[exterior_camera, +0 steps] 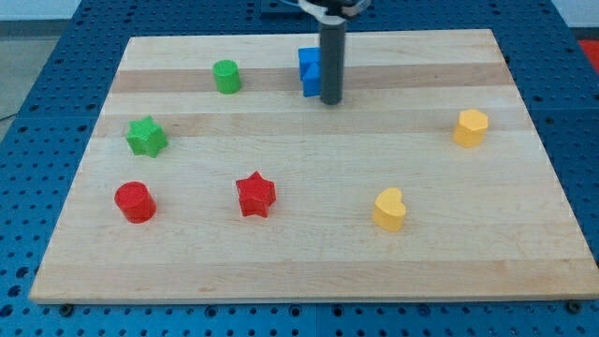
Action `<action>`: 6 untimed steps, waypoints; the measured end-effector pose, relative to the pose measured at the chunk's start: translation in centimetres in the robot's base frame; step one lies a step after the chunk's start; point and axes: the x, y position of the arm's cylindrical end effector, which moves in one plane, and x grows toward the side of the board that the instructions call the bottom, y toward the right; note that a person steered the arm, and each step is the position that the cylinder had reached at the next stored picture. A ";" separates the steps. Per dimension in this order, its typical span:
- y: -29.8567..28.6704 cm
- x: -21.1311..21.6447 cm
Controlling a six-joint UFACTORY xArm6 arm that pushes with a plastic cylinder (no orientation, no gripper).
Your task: Slightly push the hexagon towards the right side of the board
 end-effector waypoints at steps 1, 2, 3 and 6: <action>5.5 -2.6; 11.4 -2.7; 13.2 4.3; 13.4 14.0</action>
